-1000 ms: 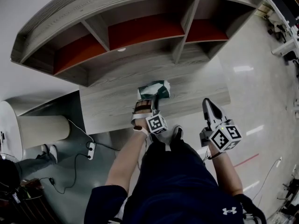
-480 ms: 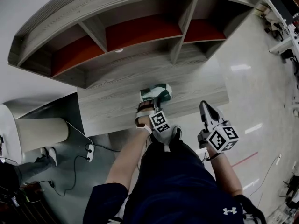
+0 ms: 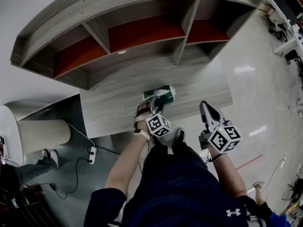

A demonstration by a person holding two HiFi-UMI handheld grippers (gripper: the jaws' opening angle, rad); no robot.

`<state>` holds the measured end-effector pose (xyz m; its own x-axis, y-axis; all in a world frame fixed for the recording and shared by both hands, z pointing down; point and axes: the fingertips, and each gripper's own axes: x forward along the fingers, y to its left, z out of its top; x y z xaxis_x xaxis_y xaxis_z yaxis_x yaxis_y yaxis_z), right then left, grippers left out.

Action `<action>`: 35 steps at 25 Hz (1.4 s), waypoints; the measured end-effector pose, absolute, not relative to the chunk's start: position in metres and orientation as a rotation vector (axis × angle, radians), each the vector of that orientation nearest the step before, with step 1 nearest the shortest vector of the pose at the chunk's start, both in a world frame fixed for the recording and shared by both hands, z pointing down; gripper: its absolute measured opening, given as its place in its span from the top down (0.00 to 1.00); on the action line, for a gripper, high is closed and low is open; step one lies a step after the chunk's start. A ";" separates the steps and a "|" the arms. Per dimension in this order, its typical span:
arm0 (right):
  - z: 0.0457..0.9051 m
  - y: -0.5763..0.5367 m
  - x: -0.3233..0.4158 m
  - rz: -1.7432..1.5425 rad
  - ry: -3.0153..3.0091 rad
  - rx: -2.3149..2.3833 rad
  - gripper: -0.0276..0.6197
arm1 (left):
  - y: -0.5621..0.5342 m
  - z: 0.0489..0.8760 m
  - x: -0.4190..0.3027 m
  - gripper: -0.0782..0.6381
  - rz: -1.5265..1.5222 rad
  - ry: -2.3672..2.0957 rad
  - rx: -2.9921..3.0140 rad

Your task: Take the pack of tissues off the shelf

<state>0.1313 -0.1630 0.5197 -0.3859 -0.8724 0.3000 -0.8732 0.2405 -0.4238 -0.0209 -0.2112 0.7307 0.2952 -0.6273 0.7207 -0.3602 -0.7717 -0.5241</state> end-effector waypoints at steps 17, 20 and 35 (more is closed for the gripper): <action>0.499 -0.180 0.110 0.793 -2.593 1.658 0.94 | -0.201 0.497 -0.087 0.71 -0.583 1.553 -2.641; 0.481 -0.187 0.108 0.748 -2.631 1.658 0.94 | -0.200 0.459 -0.094 0.74 -0.424 1.601 -2.659; 0.373 -0.196 0.105 0.213 -2.753 1.709 0.94 | -0.195 0.351 -0.106 0.86 0.019 1.645 -2.622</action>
<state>0.1053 -0.1959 0.3734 -0.4420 -0.8968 -0.0209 -0.8829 0.4390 -0.1668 -0.1059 -0.1948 0.3514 0.4356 -0.8995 -0.0347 -0.9000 -0.4346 -0.0327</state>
